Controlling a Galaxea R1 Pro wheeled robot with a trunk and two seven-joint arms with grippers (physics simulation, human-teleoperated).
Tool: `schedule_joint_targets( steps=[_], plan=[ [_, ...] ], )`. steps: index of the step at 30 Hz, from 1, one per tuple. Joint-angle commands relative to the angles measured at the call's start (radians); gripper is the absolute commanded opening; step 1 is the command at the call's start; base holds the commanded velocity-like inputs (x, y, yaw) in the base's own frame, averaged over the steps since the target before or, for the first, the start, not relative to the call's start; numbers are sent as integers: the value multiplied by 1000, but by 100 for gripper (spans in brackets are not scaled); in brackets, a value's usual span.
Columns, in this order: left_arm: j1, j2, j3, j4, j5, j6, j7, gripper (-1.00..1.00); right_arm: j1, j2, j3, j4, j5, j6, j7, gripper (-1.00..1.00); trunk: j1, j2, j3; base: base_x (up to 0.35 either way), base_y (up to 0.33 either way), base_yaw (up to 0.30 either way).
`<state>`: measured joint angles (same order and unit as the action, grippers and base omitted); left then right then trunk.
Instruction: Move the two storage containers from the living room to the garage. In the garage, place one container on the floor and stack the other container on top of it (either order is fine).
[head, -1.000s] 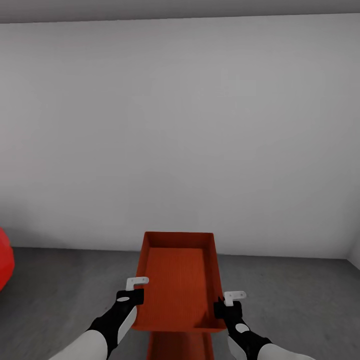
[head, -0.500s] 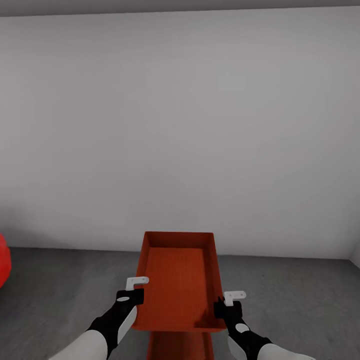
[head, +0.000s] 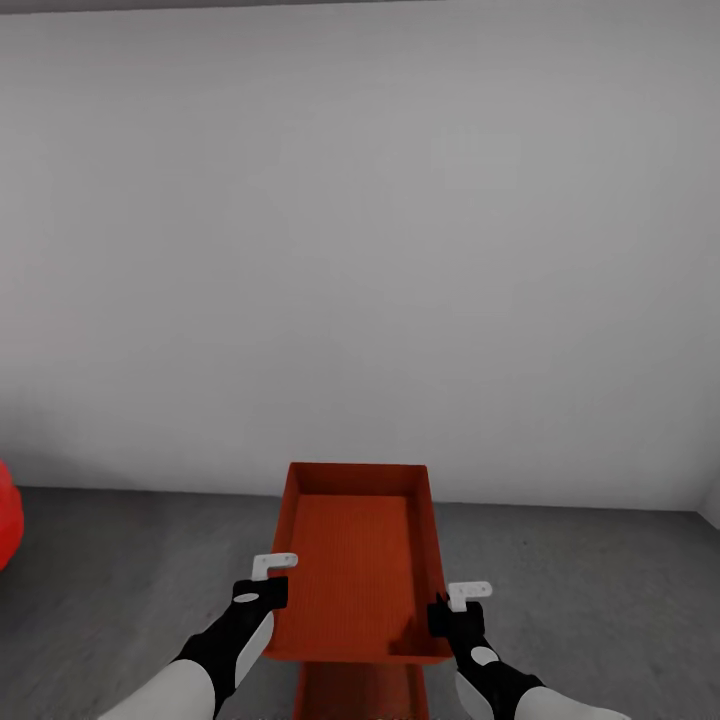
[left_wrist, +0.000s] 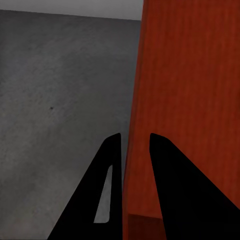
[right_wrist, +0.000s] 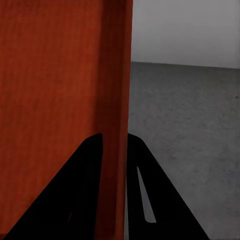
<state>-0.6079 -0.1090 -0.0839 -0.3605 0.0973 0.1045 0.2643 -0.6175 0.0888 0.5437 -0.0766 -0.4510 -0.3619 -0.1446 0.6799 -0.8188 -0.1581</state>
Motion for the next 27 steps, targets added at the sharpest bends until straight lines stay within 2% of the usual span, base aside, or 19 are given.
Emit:
schedule_joint_targets(
  steps=[1,27],
  plan=[
    [-1,0,4,-6,-7,6,12,-100,-1,0,-15,5,-29,-6,-9,-100,0,-1,-3,0,0,0],
    [-1,0,4,-6,-6,6,12,-100,-1,0,-15,6,-30,-5,-9,-100,0,-1,-44,0,0,0]
  ],
)
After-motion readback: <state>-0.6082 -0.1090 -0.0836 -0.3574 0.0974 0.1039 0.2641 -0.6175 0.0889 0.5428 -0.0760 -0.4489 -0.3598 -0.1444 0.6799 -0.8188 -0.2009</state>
